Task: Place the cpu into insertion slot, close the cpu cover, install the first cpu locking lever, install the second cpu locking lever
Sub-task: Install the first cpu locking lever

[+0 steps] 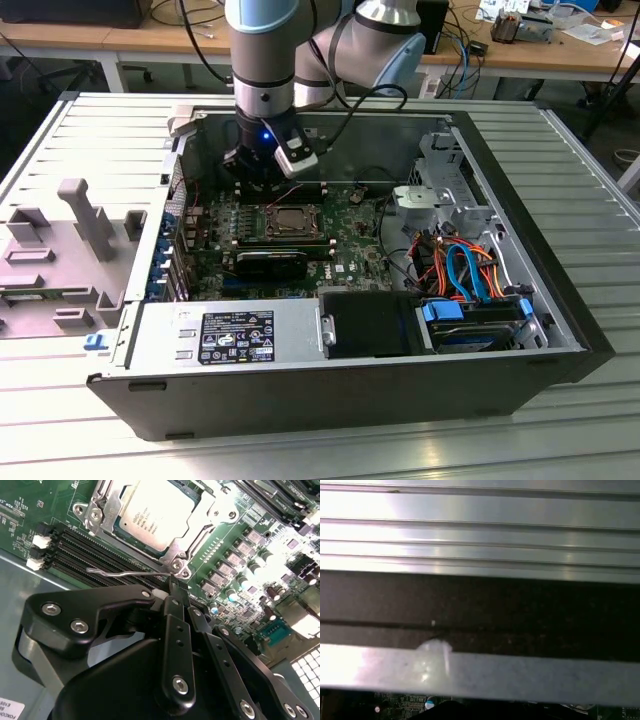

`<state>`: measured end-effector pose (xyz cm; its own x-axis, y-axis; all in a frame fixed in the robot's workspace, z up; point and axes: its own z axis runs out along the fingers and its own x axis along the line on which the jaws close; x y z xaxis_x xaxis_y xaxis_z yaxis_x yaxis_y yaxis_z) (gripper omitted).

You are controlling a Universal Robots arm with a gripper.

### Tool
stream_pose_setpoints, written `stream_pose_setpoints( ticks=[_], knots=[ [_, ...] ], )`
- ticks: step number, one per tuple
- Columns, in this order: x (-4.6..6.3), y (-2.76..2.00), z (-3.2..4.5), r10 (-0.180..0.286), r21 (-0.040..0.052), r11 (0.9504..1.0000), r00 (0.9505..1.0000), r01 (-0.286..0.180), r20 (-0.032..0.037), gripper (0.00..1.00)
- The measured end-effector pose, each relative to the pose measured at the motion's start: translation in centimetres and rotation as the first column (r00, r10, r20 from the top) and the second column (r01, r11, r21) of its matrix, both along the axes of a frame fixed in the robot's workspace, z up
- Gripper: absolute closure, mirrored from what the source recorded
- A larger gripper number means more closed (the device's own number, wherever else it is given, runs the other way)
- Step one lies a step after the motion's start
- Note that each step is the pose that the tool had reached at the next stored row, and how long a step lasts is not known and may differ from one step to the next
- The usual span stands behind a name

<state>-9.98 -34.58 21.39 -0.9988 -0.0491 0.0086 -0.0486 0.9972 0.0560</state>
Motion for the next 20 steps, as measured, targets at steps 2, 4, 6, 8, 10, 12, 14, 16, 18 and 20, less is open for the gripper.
stream_pose_setpoints(
  ticks=[2,4,6,8,10,12,14,16,18,20],
  knots=[
    [0.2,0.00,-0.14,0.000,-0.0006,1.0000,1.0000,0.000,0.0000,0.89],
    [0.3,0.15,-0.20,0.000,-0.0008,1.0000,1.0000,0.000,0.0000,0.89],
    [0.3,0.28,-0.24,0.006,-0.0007,1.0000,1.0000,-0.006,0.0000,0.89],
    [0.4,0.38,-0.34,0.016,-0.0006,0.9999,0.9999,-0.016,0.0000,0.89],
    [0.7,0.40,-0.45,0.015,-0.0019,0.9999,0.9999,-0.015,-0.0003,0.89],
    [0.9,0.40,-0.60,0.015,-0.0030,0.9999,0.9999,-0.015,-0.0002,0.89],
    [1.4,0.40,-0.82,0.015,-0.0045,0.9999,0.9999,-0.015,-0.0003,0.89],
    [1.8,0.40,-1.00,0.015,-0.0056,0.9999,0.9999,-0.015,-0.0002,0.89],
    [2.1,0.40,-1.13,0.015,-0.0060,0.9999,0.9999,-0.015,-0.0002,0.89],
    [2.4,0.39,-1.25,0.015,-0.0066,0.9999,0.9999,-0.015,-0.0002,0.89]
  ],
)
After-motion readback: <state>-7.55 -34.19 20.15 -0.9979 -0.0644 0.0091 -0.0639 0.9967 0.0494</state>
